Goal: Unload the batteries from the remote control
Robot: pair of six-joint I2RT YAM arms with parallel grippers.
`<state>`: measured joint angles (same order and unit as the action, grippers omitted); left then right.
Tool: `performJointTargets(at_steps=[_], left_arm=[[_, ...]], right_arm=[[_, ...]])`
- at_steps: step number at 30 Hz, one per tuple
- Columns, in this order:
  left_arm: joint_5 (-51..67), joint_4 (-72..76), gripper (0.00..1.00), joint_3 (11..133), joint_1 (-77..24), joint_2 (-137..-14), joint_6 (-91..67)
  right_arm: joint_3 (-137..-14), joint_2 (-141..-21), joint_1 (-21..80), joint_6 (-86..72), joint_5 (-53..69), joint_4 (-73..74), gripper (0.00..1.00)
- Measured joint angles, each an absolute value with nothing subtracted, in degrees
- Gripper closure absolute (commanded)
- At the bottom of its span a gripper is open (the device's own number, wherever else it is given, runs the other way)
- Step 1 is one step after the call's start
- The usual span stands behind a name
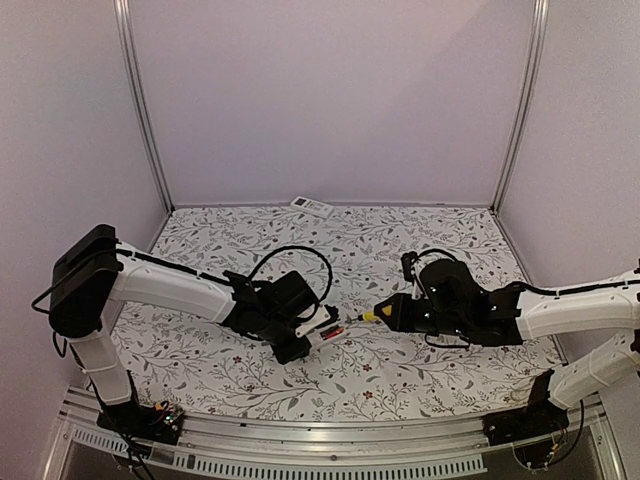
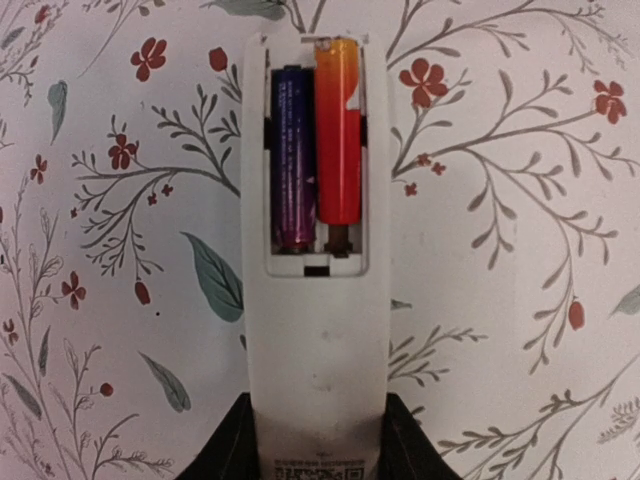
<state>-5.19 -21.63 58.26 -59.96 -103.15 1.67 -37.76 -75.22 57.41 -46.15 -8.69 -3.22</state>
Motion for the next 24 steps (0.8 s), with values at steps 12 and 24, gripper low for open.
performJointTargets(at_steps=[12, 24], left_arm=[[-5.2, -21.7, 0.80, 58.4, -60.0, -103.2, 1.7], [-5.3, -21.8, 0.80, 58.5, -60.0, -103.3, 1.7]], right_arm=[[-40.3, -79.3, 57.5, -42.5, -6.1, -4.9, 1.00], [-44.9, -83.9, 60.9, -39.1, -4.4, -3.7, 1.00]])
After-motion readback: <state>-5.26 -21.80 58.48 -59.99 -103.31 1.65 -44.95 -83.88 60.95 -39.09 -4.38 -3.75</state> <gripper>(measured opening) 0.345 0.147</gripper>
